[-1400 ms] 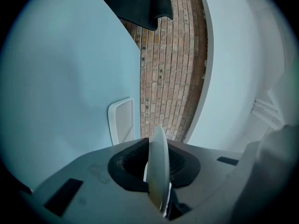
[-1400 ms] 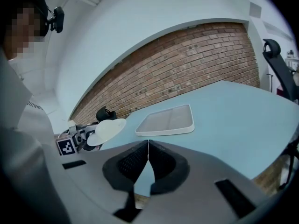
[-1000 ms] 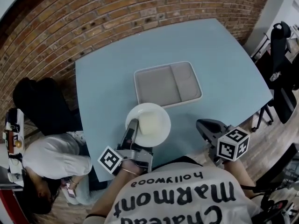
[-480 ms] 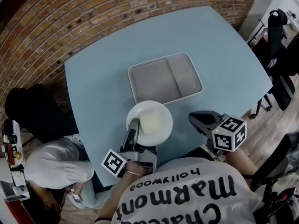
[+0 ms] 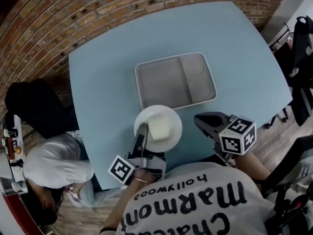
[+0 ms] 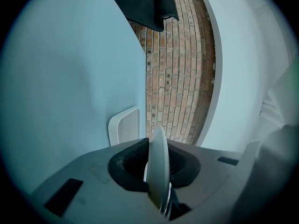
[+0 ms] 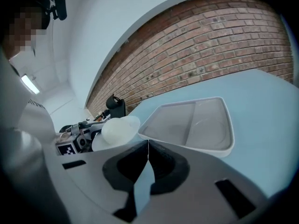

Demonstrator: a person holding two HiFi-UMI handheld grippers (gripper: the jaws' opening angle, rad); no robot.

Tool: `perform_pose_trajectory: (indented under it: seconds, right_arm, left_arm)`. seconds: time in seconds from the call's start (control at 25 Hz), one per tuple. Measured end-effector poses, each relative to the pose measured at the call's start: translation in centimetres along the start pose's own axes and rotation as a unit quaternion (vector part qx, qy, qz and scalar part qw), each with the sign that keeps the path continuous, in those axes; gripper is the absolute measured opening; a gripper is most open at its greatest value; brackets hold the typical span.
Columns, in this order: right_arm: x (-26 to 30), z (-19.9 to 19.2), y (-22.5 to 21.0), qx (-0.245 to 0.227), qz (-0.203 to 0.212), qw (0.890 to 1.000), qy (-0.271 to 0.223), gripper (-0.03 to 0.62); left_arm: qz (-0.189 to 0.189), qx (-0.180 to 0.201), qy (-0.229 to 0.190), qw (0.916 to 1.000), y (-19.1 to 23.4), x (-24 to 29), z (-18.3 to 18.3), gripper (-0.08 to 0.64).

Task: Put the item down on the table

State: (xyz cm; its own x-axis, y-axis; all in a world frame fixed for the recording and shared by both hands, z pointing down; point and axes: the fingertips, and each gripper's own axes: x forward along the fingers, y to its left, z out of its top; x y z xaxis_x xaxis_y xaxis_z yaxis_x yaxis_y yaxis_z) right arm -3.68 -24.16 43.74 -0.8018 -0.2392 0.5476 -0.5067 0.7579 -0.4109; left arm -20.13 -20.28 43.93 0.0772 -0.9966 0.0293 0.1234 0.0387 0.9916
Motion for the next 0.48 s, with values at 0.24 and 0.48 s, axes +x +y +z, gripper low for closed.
perform_pose_trajectory:
  seconds: [0.24,0.48]
  right_arm:
    - [0.3,1.2,-3.0,-0.001,0.025,1.000,0.010,0.011]
    - [0.1,2.3,-6.3,0.010,0.049,0.999,0.009,0.011]
  left_arm:
    - [0.021,0.008,-0.038,0.9990,0.9,1.7,-0.3,0.039]
    - [0.063,0.023,-0.072,0.9952,2.1,3.9,-1.2,0.039]
